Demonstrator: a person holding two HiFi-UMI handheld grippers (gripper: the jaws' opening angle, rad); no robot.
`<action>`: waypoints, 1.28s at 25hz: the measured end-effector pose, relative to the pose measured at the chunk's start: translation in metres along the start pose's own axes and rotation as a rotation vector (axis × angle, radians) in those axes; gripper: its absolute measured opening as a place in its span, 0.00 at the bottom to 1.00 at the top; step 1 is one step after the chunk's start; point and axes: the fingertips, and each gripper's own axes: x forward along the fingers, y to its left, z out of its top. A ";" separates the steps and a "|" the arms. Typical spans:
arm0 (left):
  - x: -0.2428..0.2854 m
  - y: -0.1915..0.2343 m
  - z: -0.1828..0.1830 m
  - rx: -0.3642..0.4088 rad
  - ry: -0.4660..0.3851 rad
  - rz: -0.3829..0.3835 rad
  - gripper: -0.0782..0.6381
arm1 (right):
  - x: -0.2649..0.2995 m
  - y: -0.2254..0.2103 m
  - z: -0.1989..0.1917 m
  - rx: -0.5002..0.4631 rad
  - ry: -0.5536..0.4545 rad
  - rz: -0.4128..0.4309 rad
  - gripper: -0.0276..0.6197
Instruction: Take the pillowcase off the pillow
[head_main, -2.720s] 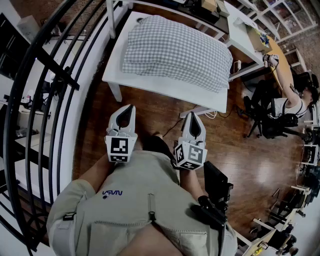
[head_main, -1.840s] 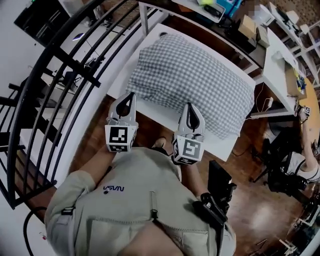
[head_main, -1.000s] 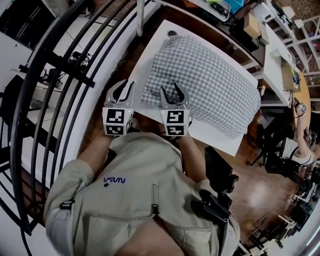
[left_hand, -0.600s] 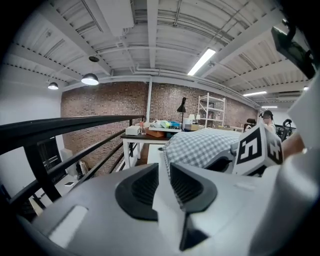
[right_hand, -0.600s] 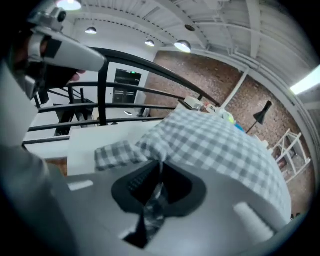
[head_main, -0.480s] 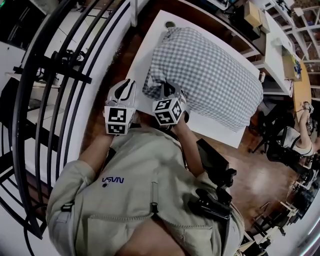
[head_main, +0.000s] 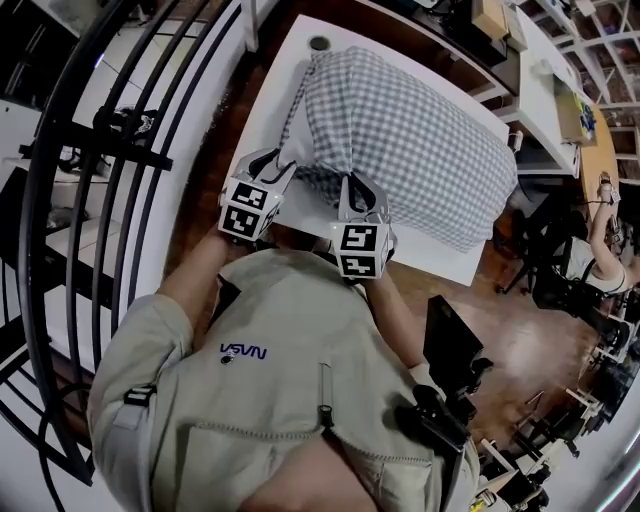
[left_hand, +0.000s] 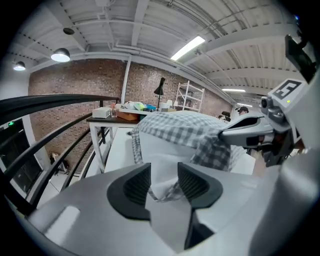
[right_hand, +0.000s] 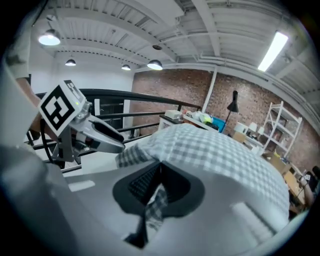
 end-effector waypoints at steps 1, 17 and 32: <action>0.004 0.003 -0.002 -0.012 0.014 0.001 0.37 | -0.002 -0.001 -0.003 0.003 0.003 0.006 0.05; 0.024 -0.010 0.052 -0.194 0.043 -0.214 0.13 | -0.009 0.014 -0.022 -0.062 0.034 0.157 0.05; -0.015 0.031 -0.003 -0.421 0.029 -0.070 0.14 | -0.037 -0.105 -0.110 -0.077 0.279 -0.128 0.05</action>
